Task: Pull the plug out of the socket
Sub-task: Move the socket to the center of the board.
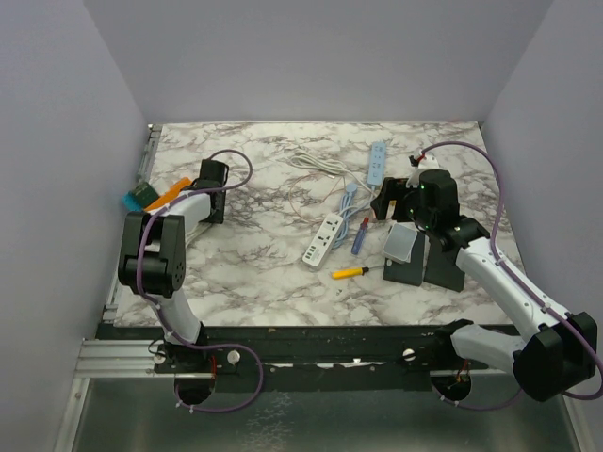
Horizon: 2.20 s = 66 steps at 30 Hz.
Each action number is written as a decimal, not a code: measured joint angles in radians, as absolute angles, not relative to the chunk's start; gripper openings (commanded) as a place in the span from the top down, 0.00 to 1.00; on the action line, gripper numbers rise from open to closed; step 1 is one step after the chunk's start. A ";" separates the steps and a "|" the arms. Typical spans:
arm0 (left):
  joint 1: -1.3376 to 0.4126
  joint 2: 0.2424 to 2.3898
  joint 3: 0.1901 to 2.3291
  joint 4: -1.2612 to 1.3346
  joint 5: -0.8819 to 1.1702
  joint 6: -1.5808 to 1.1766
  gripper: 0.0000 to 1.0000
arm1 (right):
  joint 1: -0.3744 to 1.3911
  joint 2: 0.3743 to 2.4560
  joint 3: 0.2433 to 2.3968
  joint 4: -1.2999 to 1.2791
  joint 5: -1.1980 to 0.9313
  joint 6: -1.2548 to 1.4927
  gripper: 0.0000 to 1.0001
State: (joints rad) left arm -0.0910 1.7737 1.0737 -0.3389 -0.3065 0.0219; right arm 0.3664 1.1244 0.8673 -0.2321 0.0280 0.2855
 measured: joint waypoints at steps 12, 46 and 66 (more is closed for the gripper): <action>-0.233 1.773 1.073 -0.340 -0.282 -0.043 0.99 | 0.366 1.124 0.867 -0.232 0.028 0.286 0.16; -0.672 1.908 1.248 -0.241 -0.132 -0.359 1.00 | 0.366 1.124 0.867 -0.233 0.030 0.285 0.16; -0.789 1.869 1.357 -0.263 -0.088 -0.406 0.15 | 0.366 1.007 0.867 -0.259 0.044 0.286 0.16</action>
State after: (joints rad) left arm -0.7887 1.8687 1.3571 -0.2634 -0.0875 -0.4061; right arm 0.3664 1.0065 0.8673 -0.2592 0.0437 0.2859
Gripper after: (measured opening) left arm 0.802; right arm 0.838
